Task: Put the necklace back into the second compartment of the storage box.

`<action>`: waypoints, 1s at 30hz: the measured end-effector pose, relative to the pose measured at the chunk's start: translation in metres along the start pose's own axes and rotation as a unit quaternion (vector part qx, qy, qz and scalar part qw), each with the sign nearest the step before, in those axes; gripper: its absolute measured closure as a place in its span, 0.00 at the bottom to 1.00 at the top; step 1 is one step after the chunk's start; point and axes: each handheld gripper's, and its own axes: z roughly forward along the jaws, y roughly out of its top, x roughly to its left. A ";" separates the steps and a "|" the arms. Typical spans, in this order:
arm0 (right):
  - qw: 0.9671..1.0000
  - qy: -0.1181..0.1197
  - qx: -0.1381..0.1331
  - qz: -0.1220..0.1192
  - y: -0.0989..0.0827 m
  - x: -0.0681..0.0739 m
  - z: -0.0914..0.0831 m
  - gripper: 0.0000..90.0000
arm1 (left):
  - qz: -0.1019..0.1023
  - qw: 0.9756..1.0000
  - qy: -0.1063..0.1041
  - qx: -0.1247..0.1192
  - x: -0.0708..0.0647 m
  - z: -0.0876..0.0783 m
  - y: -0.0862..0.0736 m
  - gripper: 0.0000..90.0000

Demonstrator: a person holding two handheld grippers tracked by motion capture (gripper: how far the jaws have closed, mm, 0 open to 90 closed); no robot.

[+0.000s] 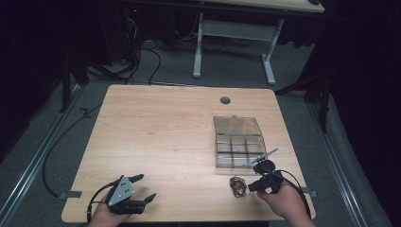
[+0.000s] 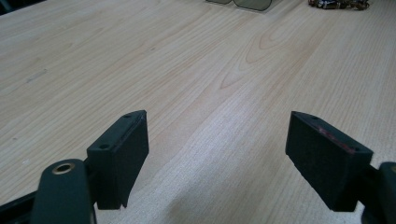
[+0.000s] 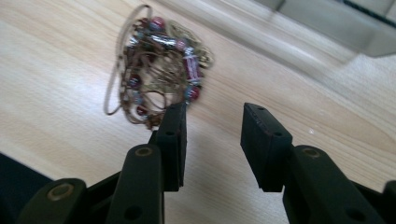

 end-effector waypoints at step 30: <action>0.997 0.028 0.045 -0.058 0.035 0.033 0.027 0.36 | -0.001 1.000 -0.011 -0.001 0.001 0.000 0.000 0.23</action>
